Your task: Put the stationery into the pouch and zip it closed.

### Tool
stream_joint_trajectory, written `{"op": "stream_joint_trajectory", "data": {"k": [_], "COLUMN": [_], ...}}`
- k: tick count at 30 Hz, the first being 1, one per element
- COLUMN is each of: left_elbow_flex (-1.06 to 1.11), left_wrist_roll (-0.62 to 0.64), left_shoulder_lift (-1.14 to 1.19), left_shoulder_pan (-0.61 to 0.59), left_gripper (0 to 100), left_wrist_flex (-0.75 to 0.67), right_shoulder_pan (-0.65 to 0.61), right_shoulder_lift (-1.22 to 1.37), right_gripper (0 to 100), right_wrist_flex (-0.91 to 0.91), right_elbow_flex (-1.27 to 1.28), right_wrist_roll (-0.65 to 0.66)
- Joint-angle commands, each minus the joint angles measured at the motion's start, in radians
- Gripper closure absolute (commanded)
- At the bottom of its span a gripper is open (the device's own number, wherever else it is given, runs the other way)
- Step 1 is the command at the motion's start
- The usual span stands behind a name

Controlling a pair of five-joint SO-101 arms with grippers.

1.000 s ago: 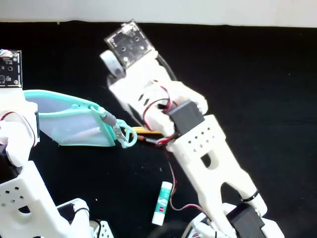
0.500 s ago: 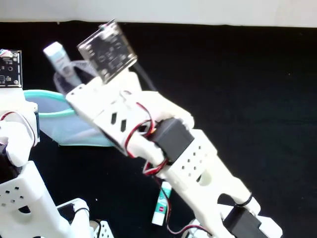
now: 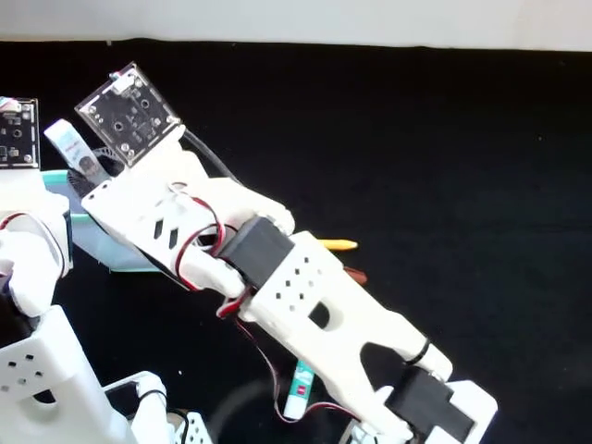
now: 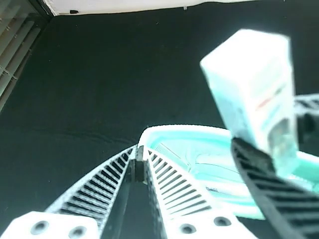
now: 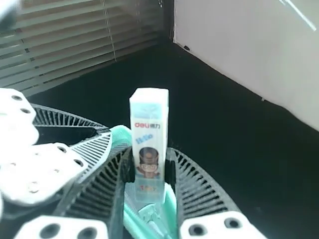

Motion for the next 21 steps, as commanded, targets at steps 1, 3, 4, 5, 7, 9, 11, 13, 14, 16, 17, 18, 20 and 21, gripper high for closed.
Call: {"op": "stream_joint_trajectory", "data": {"k": [1,3,4,5,7,9,11,13,14,16,17,18,20,21], "left_elbow_flex": [0.036,0.036,0.035,0.035,0.033,0.033,0.033,0.033,0.033,0.033,0.033,0.033,0.033,0.033], "left_wrist_roll": [0.008,0.008,0.009,0.009,0.009,0.009,0.009,0.009,0.009,0.008,0.008,0.008,0.006,0.006], "left_shoulder_lift": [0.012,0.012,0.012,0.012,0.012,0.012,0.012,0.012,0.012,0.012,0.012,0.012,0.012,0.012], "left_shoulder_pan": [-0.008,-0.008,-0.008,-0.008,-0.008,-0.008,-0.008,-0.008,-0.008,-0.008,-0.008,-0.008,-0.008,-0.008], "left_gripper": [99,99,99,99,99,99,99,99,99,99,99,99,99,99], "left_wrist_flex": [-0.015,-0.015,-0.015,-0.015,-0.015,-0.015,-0.015,-0.015,-0.015,-0.015,-0.015,-0.015,-0.015,-0.015], "right_shoulder_pan": [-0.005,-0.007,-0.007,-0.008,-0.01,-0.01,-0.024,-0.044,-0.051,-0.062,-0.065,-0.07,-0.073,-0.073], "right_shoulder_lift": [-0.005,-0.005,-0.005,-0.005,-0.005,-0.01,-0.013,-0.01,-0.01,-0.007,-0.007,-0.007,-0.007,-0.007], "right_gripper": [99.0,99.0,99.0,99.0,99.0,99.0,99.0,98.8,98.6,98.5,98.5,98.1,93.5,89.2], "right_wrist_flex": [0.035,0.076,0.093,0.108,0.12,0.116,0.114,0.114,0.114,0.114,0.114,0.117,0.122,0.122], "right_elbow_flex": [-0.031,-0.031,-0.031,-0.03,-0.016,0.035,0.093,0.131,0.145,0.16,0.166,0.168,0.171,0.176], "right_wrist_roll": [-0.044,-0.046,-0.046,-0.046,-0.046,-0.046,-0.046,-0.046,-0.046,-0.046,-0.044,-0.04,-0.04,-0.038]}}
